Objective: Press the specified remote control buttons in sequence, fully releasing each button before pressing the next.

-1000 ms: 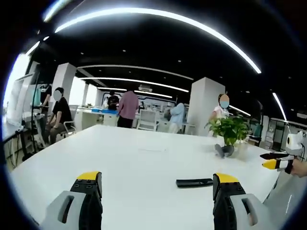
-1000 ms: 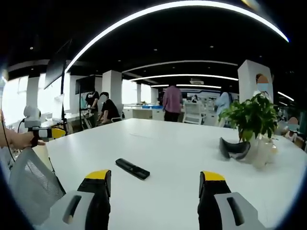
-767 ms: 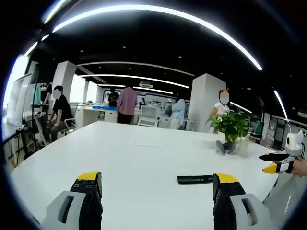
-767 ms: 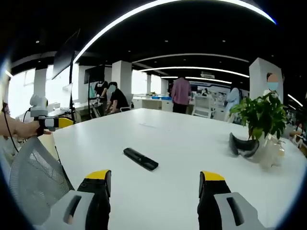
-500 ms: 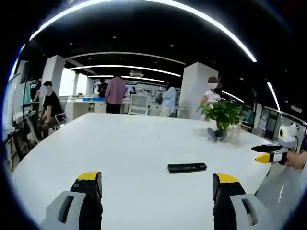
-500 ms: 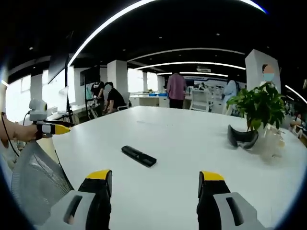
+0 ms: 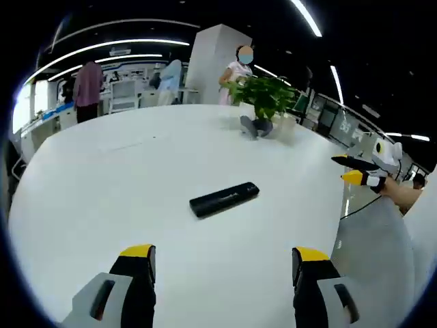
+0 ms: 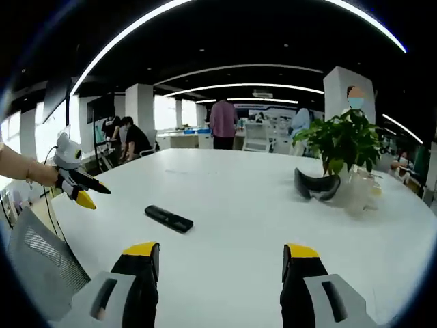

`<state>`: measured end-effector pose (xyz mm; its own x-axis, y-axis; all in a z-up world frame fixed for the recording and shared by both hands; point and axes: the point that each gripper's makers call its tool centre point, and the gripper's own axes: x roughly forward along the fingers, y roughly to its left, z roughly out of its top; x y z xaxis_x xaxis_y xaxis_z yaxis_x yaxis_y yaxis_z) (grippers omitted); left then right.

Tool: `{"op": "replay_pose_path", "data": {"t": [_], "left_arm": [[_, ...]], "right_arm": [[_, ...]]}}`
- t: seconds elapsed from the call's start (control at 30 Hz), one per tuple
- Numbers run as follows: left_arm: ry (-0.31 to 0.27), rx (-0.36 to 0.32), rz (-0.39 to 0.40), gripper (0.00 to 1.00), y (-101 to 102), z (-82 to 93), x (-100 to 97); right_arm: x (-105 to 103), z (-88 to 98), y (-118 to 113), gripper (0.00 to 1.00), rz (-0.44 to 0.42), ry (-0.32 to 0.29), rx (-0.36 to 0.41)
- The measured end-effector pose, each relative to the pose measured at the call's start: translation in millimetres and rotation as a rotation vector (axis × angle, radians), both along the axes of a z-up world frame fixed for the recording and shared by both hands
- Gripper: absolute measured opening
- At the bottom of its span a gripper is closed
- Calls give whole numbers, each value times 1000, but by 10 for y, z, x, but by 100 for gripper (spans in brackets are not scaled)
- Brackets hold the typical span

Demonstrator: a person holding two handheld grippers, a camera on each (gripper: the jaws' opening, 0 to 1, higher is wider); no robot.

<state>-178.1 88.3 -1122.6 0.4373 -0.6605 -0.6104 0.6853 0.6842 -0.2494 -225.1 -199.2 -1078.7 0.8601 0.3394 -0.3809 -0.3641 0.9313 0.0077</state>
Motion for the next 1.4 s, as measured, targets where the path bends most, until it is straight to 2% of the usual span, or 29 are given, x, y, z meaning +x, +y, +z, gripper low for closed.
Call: {"op": "replay_pose_path", "data": {"t": [0.13,0.23,0.3,0.47,0.53,0.67,0.9,0.93,1.03,1.17,1.23,1.33,1.4], "left_arm": [[1,102,-112,86,-12,-162,126],[-21,142,-201,86,-123,-203,224],[-13,156,-239,85,-180,-255,294],[-27,235,-345,85,-273,-338,414],[-29,246,-391,85,-351,-339,439],[-24,276,-453,85,-474,-381,508],[-15,354,-546,83,-625,-517,622],[-8,373,-558,83,-628,-547,633],[-34,455,-644,82,-666,-627,656],[-57,503,-703,77,-746,-681,691],[-90,538,-733,72,-759,-700,754],[-74,552,-776,61,-785,-722,730],[-50,536,-792,55,-831,-717,700]], "right_arm": [[-6,-58,-39,71,-14,25,-38],[-9,-87,-72,70,-29,45,-13],[-16,-108,-80,68,-36,56,-11],[-27,-132,-102,68,-45,66,-39],[-33,-152,-104,67,-47,79,-40],[-47,-201,-85,66,-34,105,-51],[-68,-241,-124,62,-37,118,-118],[-71,-249,-122,61,-35,122,-120],[-78,-266,-111,59,-23,130,-143],[-81,-271,-82,56,2,129,-166],[-78,-269,-80,54,6,127,-163],[-75,-250,-108,52,-7,124,-133],[-76,-247,-120,50,-16,122,-130]]}}
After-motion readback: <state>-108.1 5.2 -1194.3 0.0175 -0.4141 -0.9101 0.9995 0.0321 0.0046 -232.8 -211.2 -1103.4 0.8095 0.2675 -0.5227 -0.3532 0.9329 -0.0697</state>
